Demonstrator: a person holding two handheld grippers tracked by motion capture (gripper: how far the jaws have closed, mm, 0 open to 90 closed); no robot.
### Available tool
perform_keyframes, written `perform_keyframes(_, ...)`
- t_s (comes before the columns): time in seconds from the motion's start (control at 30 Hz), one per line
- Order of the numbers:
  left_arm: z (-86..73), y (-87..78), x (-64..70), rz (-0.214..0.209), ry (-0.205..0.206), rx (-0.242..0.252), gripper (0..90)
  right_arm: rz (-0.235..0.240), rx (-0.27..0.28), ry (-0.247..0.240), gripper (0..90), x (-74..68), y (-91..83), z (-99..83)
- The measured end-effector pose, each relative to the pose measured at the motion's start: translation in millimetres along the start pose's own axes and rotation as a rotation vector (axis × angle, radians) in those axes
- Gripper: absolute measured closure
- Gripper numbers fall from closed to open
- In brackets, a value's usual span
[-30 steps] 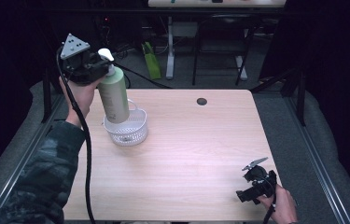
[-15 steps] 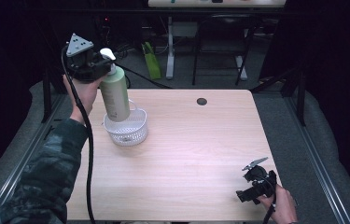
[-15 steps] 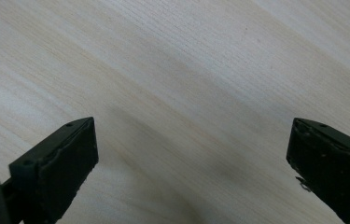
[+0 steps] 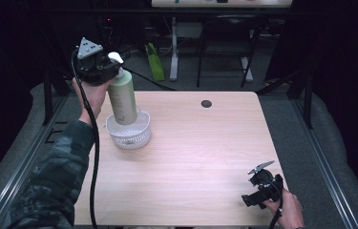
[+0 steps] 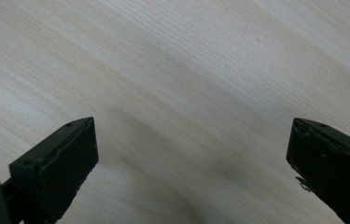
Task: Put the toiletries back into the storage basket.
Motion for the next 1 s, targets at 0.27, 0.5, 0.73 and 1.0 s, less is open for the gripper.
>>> perform_keyframes(0.27, -15.4, 7.3, 1.0, -0.006, -0.022, -0.023, 66.8, -0.005, -0.001, -0.005, 1.7, 1.3, 0.2, -0.3)
perform_keyframes(0.5, -21.5, 10.3, 3.2, -0.008, -0.018, -0.026, 66.9, 0.000, -0.003, 0.003, 1.7, 0.0, 0.1, -0.3)
perform_keyframes(0.73, -30.2, 13.7, 5.7, -0.010, -0.027, -0.035, 66.8, -0.003, -0.002, -0.003, 1.7, 1.3, 0.4, -0.7)
perform_keyframes(1.0, -32.1, 14.3, 7.7, -0.012, -0.028, -0.033, 66.8, -0.003, -0.004, -0.005, 1.7, 1.1, 0.4, -0.7)
Point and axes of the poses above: each handheld gripper's, and its own axes: y roughly forward along the jaws, z roughly out of its top, x roughly to its right, the point moved 9 cm from there along y, roughly forward along the jaws, and after that the axes turned 9 degrees about y, right-handed, at the moved point
